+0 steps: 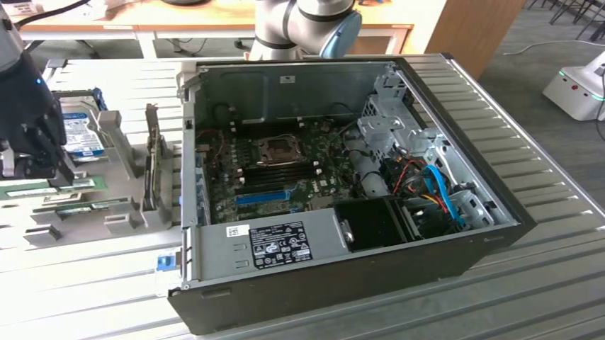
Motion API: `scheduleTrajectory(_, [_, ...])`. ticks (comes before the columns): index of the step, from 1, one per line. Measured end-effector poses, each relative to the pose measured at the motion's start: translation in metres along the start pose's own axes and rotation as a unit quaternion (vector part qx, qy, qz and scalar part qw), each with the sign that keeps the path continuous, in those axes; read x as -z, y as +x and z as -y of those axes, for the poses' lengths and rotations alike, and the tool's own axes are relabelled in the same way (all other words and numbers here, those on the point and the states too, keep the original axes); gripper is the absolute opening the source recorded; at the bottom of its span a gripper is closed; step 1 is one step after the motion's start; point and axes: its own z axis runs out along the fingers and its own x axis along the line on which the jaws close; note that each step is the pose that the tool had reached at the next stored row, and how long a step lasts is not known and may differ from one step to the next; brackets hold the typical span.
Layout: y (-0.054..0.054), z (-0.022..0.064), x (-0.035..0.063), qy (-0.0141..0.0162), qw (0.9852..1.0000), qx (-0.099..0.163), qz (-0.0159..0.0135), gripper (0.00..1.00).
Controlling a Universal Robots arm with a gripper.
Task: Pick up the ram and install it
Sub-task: 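Pick up the ram and move it above insertion slot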
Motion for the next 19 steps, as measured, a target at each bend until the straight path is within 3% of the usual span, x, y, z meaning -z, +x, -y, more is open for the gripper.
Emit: scheduleTrajectory(19, [0.0,-0.0009,0.0307,0.0,1.0,0.0,0.0,0.12])
